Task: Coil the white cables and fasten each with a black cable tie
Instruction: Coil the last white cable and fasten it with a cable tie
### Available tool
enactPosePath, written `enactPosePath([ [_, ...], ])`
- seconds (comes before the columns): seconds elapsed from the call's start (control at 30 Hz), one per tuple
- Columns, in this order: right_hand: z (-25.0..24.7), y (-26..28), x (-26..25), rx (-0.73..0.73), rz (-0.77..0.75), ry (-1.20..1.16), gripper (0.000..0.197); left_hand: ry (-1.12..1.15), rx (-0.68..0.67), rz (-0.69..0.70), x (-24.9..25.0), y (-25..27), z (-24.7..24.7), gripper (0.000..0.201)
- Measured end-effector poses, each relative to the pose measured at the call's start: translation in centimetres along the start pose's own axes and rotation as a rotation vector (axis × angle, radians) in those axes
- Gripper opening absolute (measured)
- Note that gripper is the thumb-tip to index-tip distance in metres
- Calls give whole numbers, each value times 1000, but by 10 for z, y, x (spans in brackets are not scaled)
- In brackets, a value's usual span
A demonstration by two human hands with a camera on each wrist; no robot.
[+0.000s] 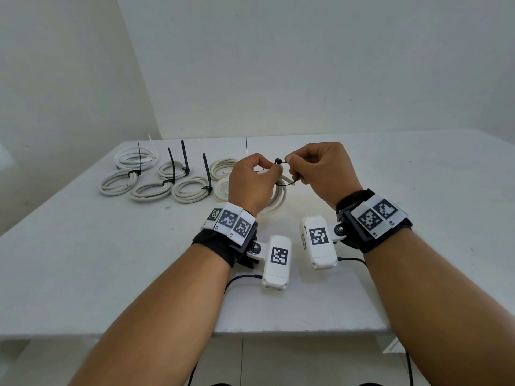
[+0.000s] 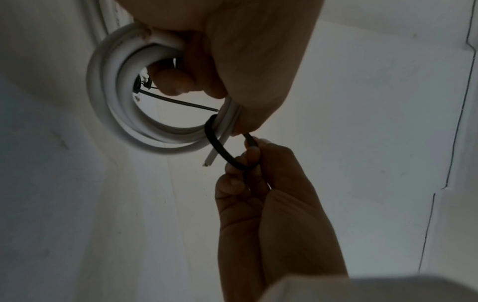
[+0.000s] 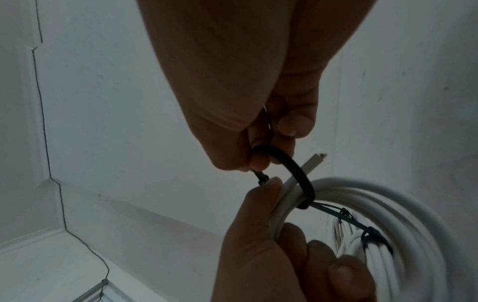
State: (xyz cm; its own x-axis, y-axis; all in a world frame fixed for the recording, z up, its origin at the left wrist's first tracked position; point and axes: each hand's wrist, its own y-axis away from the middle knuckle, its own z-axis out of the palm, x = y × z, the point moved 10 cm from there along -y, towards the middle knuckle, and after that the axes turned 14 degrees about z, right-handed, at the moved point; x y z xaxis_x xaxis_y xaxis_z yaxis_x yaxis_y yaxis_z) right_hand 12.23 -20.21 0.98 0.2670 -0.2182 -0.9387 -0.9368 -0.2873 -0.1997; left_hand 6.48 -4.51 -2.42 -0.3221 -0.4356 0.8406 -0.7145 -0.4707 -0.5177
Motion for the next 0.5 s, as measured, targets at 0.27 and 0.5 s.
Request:
enactPosePath([
  [0.27,1,2,-3,8,-26,40,15,-21,-16,26,2,0,-1,17],
  [0.5,6,0,6,-48,47,-97,5,-90,-75,137,12,-1,4,14],
])
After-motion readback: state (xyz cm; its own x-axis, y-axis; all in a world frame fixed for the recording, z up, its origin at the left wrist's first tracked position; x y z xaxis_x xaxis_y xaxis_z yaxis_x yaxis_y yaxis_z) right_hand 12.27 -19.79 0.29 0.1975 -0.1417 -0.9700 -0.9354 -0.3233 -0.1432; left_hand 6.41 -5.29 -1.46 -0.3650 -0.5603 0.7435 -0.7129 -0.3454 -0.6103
